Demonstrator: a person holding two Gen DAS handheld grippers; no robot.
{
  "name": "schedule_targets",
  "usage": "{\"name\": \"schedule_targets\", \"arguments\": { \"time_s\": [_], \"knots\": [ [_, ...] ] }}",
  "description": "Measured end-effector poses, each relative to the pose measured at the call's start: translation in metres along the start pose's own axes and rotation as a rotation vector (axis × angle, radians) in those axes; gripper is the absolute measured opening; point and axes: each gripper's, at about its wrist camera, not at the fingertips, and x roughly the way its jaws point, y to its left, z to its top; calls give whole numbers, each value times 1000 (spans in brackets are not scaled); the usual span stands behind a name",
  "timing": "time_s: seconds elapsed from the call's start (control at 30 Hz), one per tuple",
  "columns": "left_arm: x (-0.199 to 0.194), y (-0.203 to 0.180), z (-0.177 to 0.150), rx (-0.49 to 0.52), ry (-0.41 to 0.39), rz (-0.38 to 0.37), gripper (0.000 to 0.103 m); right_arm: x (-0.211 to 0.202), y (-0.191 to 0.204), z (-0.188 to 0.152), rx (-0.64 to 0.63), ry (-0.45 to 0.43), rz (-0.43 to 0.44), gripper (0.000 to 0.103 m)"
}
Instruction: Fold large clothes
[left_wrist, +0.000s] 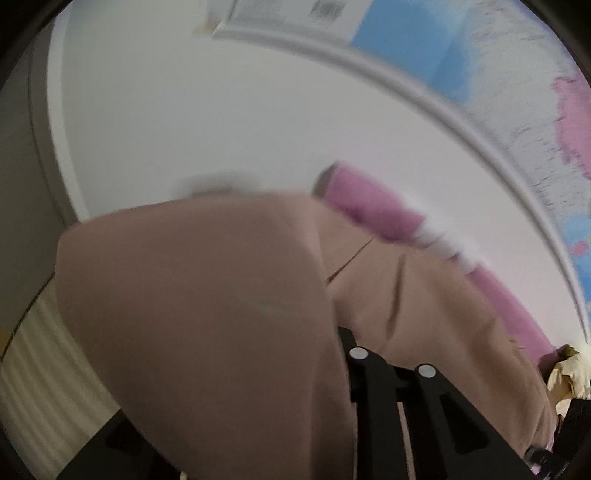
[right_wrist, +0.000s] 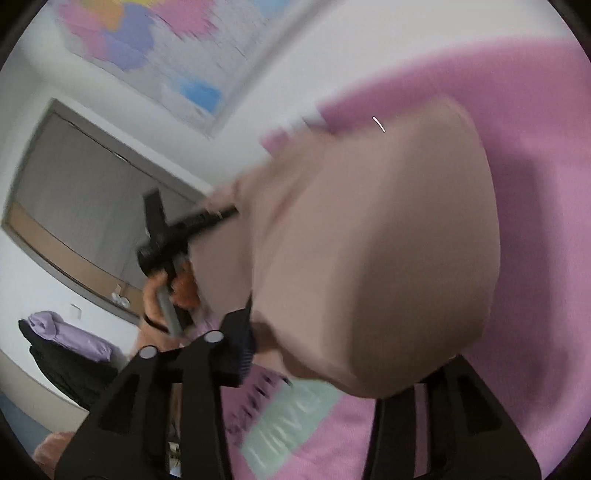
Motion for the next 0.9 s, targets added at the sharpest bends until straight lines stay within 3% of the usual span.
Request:
{"name": "schedule_targets", "arguments": {
  "time_s": [0.07, 0.13, 0.27, 0.3, 0.33, 0.37, 0.43, 0.53, 0.6, 0.63, 0.7, 0.8, 0.9],
  "knots": [
    [1, 7, -6, -20, -12, -13, 27, -8, -4, -5, 5, -9, 22, 52],
    [0, 6, -7, -12, -13, -2, 28, -24, -5, -8, 6, -38, 22, 66],
    [0, 3, -3, -24, -9, -19, 22, -58, -20, -5, 46, -126, 23, 64],
    [0, 3, -3, -20, -13, -13, 20, -58, -22, -3, 56, -124, 39, 44],
    [0, 2, -1, -26, -17, -12, 19, -55, -23, -2, 60, -111, 50, 17],
    [-3, 5, 2, -26, -20, -14, 18, -49, -22, -2, 56, -99, 50, 10],
    [-7, 10, 8, -43, -43, -5, 16, -37, -11, -2, 15, -84, 53, 7],
    [-6, 26, 5, -73, -24, 4, 17, -19, -8, -3, 18, -65, 42, 7],
    [-2, 25, -1, -56, -3, 44, 33, -17, -14, -5, 30, -58, 29, 8],
    [-3, 24, -4, -43, 0, 56, 36, -19, -19, -7, 43, -48, 28, 16],
    [-9, 18, -10, -2, -11, 101, 54, -21, -19, -5, 50, -51, -25, 36],
    [-22, 7, -20, 78, -34, 182, 70, -38, -12, -4, -1, -93, -97, 39],
    [-45, -4, -31, 135, -91, 235, 72, -59, 2, -3, -75, -165, -172, 39]
  ]
}}
